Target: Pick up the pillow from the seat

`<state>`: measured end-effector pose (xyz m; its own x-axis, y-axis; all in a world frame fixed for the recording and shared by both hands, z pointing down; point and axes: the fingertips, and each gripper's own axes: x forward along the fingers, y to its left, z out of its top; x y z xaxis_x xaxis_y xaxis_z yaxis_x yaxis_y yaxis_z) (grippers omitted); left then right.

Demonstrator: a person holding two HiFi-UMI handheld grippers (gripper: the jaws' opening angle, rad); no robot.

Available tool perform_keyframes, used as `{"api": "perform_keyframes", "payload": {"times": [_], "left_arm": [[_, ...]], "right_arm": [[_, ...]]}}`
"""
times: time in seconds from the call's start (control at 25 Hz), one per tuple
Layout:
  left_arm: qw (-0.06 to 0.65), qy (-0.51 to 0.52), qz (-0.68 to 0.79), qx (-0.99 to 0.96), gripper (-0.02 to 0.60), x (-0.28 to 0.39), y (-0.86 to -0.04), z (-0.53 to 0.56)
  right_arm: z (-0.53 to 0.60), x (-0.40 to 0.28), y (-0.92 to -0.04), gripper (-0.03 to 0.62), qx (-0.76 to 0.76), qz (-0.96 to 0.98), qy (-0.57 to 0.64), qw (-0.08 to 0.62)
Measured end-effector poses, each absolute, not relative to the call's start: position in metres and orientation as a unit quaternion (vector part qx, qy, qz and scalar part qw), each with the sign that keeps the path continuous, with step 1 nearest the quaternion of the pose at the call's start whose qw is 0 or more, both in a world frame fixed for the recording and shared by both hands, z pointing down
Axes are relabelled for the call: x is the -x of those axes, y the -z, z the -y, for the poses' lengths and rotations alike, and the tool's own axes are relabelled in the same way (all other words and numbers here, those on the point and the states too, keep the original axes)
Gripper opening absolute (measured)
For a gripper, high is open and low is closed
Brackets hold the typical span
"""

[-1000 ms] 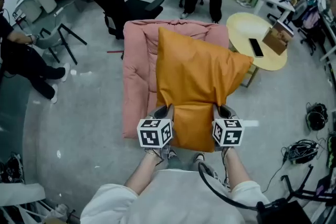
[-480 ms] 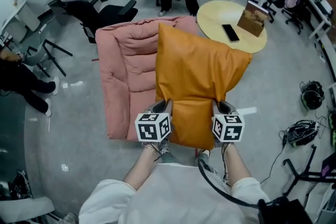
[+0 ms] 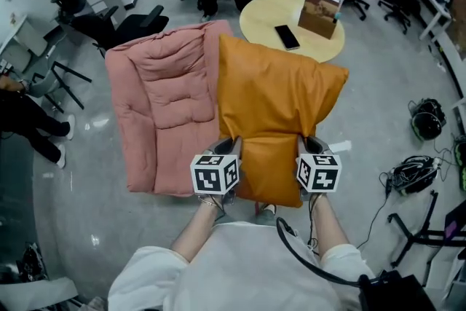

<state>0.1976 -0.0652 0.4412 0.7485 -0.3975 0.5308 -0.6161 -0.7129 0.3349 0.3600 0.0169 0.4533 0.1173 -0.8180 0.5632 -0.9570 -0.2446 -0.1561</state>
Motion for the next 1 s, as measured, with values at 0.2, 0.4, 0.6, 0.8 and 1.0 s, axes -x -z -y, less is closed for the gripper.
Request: {"api": "perform_keyframes", "payload": {"times": [0.2,0.4,0.6,0.8,1.0], "left_arm": [[0.255,-0.224,0.266,-0.902,0.017,-0.252,-0.452,0.038],[0.257,-0.236,0.231,-0.908,0.017,-0.293,-0.456,0.011],[0.252,-0.254,0.191,-0.914,0.017,-0.321,-0.458,0.000],[0.243,-0.255,0.161,-0.922,0.017,-0.342,-0.453,0.004],[0.234,-0.253,0.142,-0.928,0.017,-0.351,-0.449,0.008]], "right_arm": [[-0.053,-0.410,-0.461,0.041,-0.745,0.591,-0.284,0.127],[-0.089,-0.447,-0.465,0.041,-0.762,0.563,-0.297,0.119],[-0.112,-0.466,-0.467,0.041,-0.783,0.529,-0.308,0.108],[-0.123,-0.476,-0.463,0.043,-0.803,0.500,-0.308,0.098],[-0.127,-0.478,-0.460,0.043,-0.817,0.482,-0.306,0.083]]}}
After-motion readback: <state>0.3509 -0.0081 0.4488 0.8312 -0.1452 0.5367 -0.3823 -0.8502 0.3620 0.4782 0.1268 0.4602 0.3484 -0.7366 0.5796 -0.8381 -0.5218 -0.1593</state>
